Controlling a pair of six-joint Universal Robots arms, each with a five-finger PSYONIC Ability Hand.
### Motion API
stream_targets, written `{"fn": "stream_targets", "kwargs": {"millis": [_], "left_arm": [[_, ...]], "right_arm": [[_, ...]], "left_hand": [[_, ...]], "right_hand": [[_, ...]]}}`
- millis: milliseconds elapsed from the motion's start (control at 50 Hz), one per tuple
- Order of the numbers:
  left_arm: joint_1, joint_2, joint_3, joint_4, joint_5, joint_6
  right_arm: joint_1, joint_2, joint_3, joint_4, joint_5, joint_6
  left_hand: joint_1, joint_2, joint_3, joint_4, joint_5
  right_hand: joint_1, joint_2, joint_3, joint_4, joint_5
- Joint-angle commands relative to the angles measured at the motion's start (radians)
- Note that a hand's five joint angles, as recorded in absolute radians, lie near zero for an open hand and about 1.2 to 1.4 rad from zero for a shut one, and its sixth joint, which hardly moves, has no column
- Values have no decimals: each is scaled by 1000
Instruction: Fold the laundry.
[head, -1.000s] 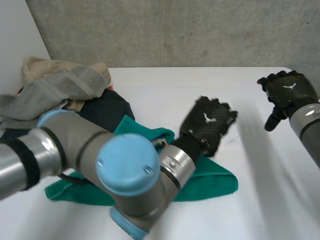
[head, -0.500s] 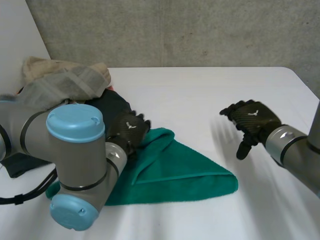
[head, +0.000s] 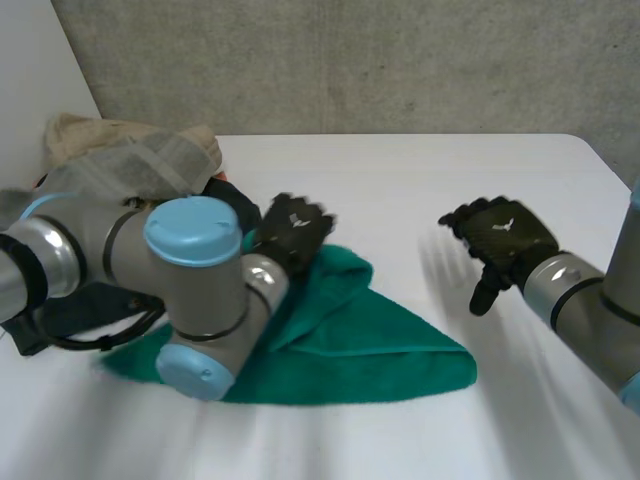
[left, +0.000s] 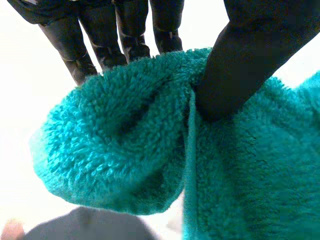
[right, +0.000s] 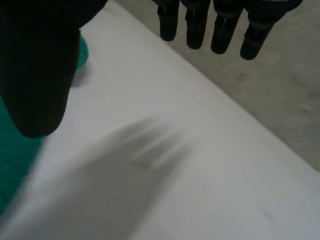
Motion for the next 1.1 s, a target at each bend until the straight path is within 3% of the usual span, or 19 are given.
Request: {"fn": "stream_targets", "kwargs": {"millis": [20, 180, 200, 220, 260, 340, 400, 540, 600, 760, 900, 1020, 1100], "left_arm": [[-159, 45, 43, 64, 60, -262], [-279, -32, 11, 120, 95, -322], [-287, -32, 6, 121, 100, -322], [-288, -32, -6, 121, 104, -322], [-290, -23, -20, 124, 98, -322], [-264, 83, -57, 118, 86, -318], [-167, 193, -133, 118, 67, -313], [61, 361, -285, 106, 66, -204], [167, 350, -330, 65, 67, -90], [331, 183, -325, 37, 95, 216], [358, 48, -181, 37, 228, 259], [361, -59, -54, 26, 238, 261], [361, -108, 3, 26, 228, 267]], "right_arm": [[-77, -28, -63, 11, 50, -1], [-94, -34, -76, 11, 53, -1], [-93, -34, -76, 12, 53, -1], [-93, -34, -74, 12, 53, 4], [-90, -34, -71, 14, 50, 4], [-82, -34, -74, 14, 45, -2], [-77, -31, -80, 17, 38, -9], [44, -19, -82, 40, -4, -32], [108, 4, -65, 41, -33, -35], [214, 89, -22, 6, -41, -39], [226, 113, 4, -20, -28, -41], [228, 110, 13, -26, -16, -41], [219, 107, 22, -35, -15, -41]], "left_hand": [[271, 201, 207, 201, 294], [271, 201, 207, 201, 294], [106, 36, 41, 36, 128], [-253, -323, -318, -324, -231], [-494, -563, -558, -564, -471], [-709, -778, -773, -779, -686], [-785, -855, -850, -855, -763], [-797, -867, -862, -867, -775], [-786, -855, -850, -856, -763], [-783, -852, -847, -853, -760], [-759, -829, -823, -829, -737], [-659, -729, -724, -730, -637], [-346, -415, -410, -416, -323]], "right_hand": [[47, 65, 63, 62, 57], [36, 53, 51, 50, 45], [27, 44, 42, 41, 37], [18, 35, 33, 32, 28], [9, 26, 25, 24, 19], [-6, 12, 10, 9, 4], [-6, 12, 10, 9, 4], [-3, 15, 13, 12, 7], [0, 18, 16, 15, 10], [24, 41, 39, 38, 34], [36, 53, 51, 50, 45], [33, 50, 48, 47, 42], [36, 53, 51, 50, 45]]}}
